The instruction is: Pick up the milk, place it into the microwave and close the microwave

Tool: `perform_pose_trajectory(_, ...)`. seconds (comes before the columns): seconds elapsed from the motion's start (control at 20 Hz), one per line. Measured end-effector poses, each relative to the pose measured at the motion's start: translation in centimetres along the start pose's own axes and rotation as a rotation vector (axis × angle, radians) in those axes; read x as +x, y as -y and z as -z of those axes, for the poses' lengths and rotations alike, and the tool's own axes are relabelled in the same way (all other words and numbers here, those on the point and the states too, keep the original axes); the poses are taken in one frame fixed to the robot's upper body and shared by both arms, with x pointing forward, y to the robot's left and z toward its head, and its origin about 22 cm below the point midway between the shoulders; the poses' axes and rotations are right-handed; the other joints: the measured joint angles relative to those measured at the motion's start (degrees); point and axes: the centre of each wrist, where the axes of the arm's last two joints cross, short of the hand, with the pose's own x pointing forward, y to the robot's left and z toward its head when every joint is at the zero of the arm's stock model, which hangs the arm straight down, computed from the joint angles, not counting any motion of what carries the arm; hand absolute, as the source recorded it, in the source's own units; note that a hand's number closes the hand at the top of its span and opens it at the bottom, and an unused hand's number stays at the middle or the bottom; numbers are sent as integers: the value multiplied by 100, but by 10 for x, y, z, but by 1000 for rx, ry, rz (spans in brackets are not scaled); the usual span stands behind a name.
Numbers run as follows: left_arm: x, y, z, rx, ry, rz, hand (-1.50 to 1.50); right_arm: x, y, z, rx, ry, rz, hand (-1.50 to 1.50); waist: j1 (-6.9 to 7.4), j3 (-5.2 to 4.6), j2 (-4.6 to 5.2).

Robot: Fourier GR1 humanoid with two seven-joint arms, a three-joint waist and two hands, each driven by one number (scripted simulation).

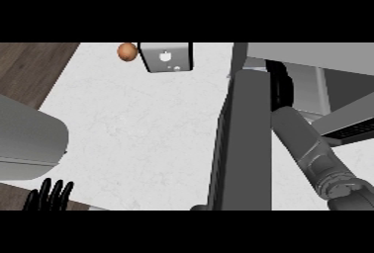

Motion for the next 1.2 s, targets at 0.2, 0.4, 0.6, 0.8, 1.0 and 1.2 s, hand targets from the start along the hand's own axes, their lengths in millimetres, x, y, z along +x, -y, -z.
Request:
perform_pose_trajectory(0.2,0,-4,-1,-2,4,8,-150,13,-7,0,56,18,71,-150,-51,0,-25)
perform_pose_trajectory(0.4,-1,-5,-3,9,3,6,-150,21,-11,-1,73,16,200,-150,-158,8,-53)
perform_pose_trajectory(0.6,-1,-5,-4,10,4,5,-150,24,-14,-3,93,8,334,-150,-283,5,-95)
perform_pose_trajectory(0.8,-1,-5,-8,10,-3,-4,-150,15,-21,-19,119,-5,466,-150,-401,1,-140)
perform_pose_trajectory(1.0,1,-2,-9,8,-2,-3,-150,3,-25,-34,138,-22,583,-150,-506,-4,-186)
perform_pose_trajectory(1.2,4,2,-13,16,-7,-1,-150,-10,-30,-54,149,-33,659,-150,-594,-11,-236)
